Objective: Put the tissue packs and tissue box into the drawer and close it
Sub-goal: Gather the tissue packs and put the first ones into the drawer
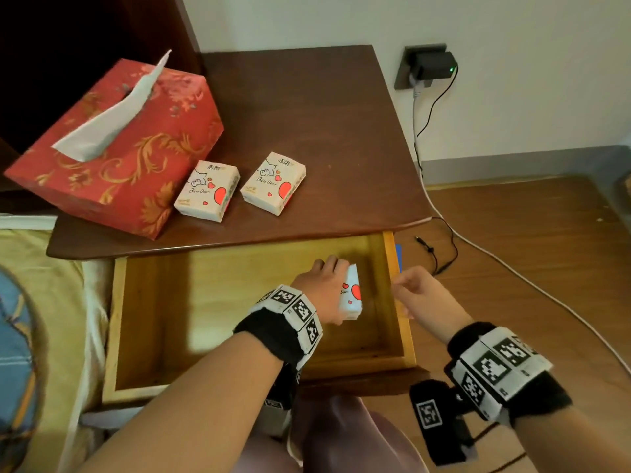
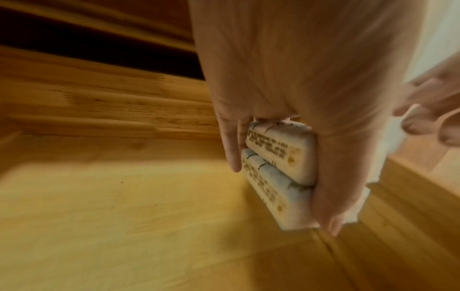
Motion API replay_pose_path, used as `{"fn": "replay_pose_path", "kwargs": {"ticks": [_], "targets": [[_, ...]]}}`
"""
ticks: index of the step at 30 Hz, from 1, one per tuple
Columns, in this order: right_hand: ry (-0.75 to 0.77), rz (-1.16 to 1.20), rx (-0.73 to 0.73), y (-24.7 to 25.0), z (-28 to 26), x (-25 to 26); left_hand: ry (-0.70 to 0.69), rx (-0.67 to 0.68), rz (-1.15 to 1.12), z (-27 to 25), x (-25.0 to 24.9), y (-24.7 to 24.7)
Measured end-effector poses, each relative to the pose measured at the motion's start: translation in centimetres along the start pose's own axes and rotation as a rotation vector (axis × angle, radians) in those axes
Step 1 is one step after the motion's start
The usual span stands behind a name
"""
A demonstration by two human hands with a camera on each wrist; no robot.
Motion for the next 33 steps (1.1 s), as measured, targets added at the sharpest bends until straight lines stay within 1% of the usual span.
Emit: {"fn": "replay_pose_path", "kwargs": {"ticks": [2,4,6,8,12,15,18,20,23,27,30,33], "targets": [[-0.009,-0.137,-0.034,0.6,0.7,-0.4,-0.006,0.021,0.03,0.9,0.3,-0.6],[-0.046,-0.233,-0.001,0.5,1.2,-0.8,-0.013,0.031,0.037,1.9,0.5,-1.2],[-0.094,-0.287,0.061,-0.1,1.5,-1.2,-0.016,0.038,0.033,2.8,0.5,-1.9],[-0.12,-0.293,0.091,-0.5,1.9,-1.5,-0.016,0.053,0.069,3.6,0.6,-2.6],[-0.116,-0.28,0.104,-0.5,2.4,-1.6,0.022,0.09,0.151,5.1,1.4,-3.6],[-0.106,-0.25,0.117,-0.5,2.6,-1.7,0.048,0.114,0.181,5.7,1.9,-3.6],[-0.101,-0.234,0.127,-0.5,2.7,-1.8,0.04,0.161,0.172,5.6,1.8,-3.5],[-0.099,-0.233,0.131,-0.5,2.8,-1.8,0.061,0.238,0.08,5.2,1.9,-3.3],[-0.095,-0.23,0.125,-0.6,2.9,-1.9,0.147,0.346,-0.116,5.0,2.2,-2.3],[-0.091,-0.209,0.122,-0.6,3.0,-2.1,0.21,0.35,-0.337,5.6,2.6,-2.4],[-0.095,-0.19,0.127,-0.6,3.2,-2.3,0.246,0.392,-0.479,6.0,2.5,-3.6],[-0.092,-0.187,0.133,-0.6,3.4,-2.4,0.248,0.442,-0.584,6.4,2.0,-4.6]]}}
Point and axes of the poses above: each hand's wrist, its own z-axis towards the middle knuckle, its own y-axis out of the back of the hand, x = y × z, the point moved 4 cm from there along z, towards the middle knuckle, and after that the axes turned 6 degrees about -y, right-handed, at the moved point
